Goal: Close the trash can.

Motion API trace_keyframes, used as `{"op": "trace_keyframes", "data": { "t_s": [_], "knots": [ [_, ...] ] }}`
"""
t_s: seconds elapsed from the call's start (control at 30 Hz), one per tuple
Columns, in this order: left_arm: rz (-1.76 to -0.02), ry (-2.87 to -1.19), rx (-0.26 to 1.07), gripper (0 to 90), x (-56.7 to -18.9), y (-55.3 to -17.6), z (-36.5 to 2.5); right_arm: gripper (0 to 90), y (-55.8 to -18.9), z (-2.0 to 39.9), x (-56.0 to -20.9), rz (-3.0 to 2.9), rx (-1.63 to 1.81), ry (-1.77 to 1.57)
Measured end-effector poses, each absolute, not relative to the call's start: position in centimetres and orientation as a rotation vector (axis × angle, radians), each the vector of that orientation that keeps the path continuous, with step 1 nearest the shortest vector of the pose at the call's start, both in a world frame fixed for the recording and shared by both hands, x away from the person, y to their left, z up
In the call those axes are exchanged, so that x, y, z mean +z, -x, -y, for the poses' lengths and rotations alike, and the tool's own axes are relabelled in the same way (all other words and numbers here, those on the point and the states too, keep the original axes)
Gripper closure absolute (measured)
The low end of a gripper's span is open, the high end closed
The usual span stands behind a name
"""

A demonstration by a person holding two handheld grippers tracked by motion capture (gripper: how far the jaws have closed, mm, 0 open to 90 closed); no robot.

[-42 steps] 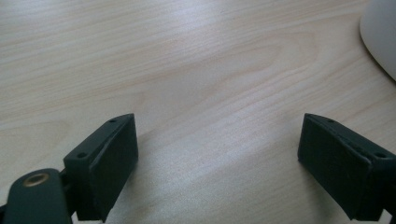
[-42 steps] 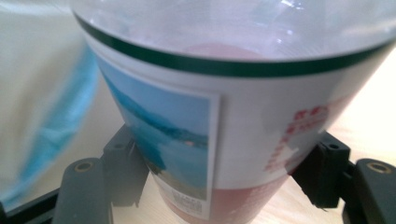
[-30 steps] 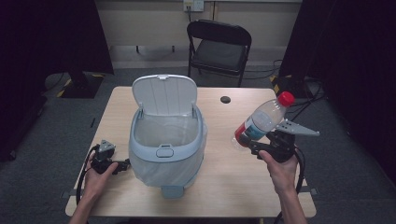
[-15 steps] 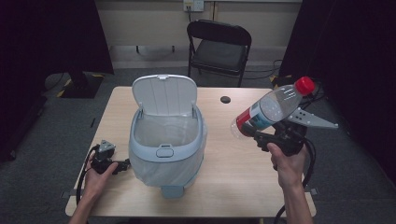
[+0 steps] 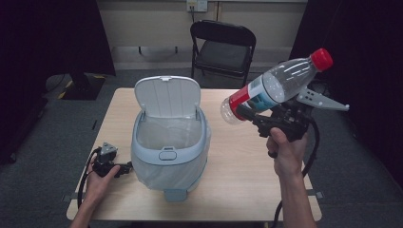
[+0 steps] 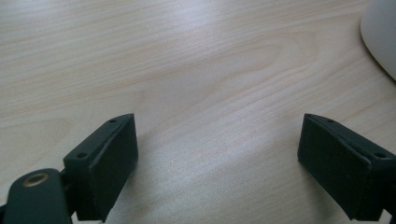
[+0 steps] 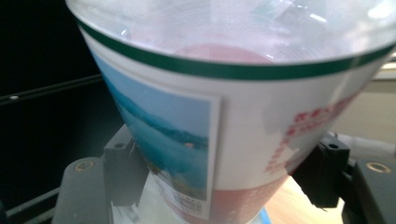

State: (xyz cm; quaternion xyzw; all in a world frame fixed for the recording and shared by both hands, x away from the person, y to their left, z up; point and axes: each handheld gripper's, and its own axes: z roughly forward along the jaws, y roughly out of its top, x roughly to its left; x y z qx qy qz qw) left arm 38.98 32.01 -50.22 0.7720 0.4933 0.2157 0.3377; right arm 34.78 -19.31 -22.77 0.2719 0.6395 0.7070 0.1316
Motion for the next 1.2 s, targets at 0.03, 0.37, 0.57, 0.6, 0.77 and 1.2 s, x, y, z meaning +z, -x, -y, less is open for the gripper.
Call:
{"op": "trace_keyframes", "data": {
  "t_s": [0.03,0.37,0.57,0.6,0.77,1.2],
  "knots": [
    [-1.285,-2.012,0.562,11.7,-50.2,-39.0,-32.0,29.1,-34.8,18.8,-22.4,-1.859,2.060,-0.772],
    [-1.284,-2.012,0.559,11.7,-50.2,-39.0,-32.0,28.9,-35.8,14.5,-20.9,-1.918,2.131,-0.654],
    [-1.285,-2.012,0.558,11.7,-50.2,-39.0,-32.0,28.6,-36.3,12.1,-20.9,-1.970,2.104,-0.607],
    [-1.285,-2.010,0.559,11.7,-50.2,-39.0,-32.0,28.6,-36.4,11.8,-21.0,-1.984,2.104,-0.599],
    [-1.285,-2.010,0.559,11.7,-50.2,-39.0,-32.0,28.2,-36.7,10.0,-21.6,-2.042,2.069,-0.575],
    [-1.285,-2.011,0.559,11.7,-50.2,-39.0,-32.0,26.6,-38.1,6.5,-23.1,-2.162,1.963,-0.604]
  ]
}}
